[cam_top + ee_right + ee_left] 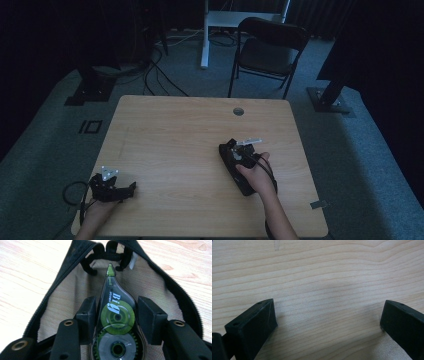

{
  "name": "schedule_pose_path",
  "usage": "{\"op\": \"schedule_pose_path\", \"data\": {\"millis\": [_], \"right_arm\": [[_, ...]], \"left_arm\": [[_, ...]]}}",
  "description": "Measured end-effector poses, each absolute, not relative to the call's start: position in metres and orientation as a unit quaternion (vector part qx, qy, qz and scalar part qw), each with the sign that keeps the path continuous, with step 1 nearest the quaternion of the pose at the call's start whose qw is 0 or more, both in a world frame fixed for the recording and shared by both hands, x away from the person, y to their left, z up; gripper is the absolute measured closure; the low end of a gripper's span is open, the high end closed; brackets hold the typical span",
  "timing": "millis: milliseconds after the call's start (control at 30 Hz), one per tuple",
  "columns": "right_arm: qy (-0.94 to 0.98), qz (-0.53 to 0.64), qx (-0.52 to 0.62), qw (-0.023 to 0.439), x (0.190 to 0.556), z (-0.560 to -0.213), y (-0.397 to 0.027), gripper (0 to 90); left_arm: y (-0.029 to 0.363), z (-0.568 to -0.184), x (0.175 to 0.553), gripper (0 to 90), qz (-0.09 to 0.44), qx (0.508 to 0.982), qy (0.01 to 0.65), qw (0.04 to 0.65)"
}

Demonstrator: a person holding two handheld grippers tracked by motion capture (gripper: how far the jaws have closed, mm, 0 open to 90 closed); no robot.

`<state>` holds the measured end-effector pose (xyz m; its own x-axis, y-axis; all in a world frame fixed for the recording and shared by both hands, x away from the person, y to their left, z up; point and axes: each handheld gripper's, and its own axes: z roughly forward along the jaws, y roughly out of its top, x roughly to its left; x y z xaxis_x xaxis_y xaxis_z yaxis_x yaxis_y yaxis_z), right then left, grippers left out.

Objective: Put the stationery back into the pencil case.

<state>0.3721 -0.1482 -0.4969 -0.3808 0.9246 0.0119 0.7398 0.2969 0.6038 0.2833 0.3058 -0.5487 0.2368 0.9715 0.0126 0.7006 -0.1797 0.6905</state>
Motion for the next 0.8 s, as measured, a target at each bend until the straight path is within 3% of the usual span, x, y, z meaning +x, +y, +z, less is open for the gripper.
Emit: {"op": "schedule_pose_path", "data": {"millis": [533,800], "right_arm": [[0.808,0.230,0.518,0.162,0.3799,-0.5031,-0.1403,50.4],[0.808,0.238,0.516,0.156,0.3794,-0.5006,-0.1409,46.1]], "left_arm": [[0.3059,-0.5487,0.2833,0.6,0.234,0.731,0.572,0.289],[0.3059,-0.5487,0.2833,0.6,0.234,0.731,0.572,0.289]]}}
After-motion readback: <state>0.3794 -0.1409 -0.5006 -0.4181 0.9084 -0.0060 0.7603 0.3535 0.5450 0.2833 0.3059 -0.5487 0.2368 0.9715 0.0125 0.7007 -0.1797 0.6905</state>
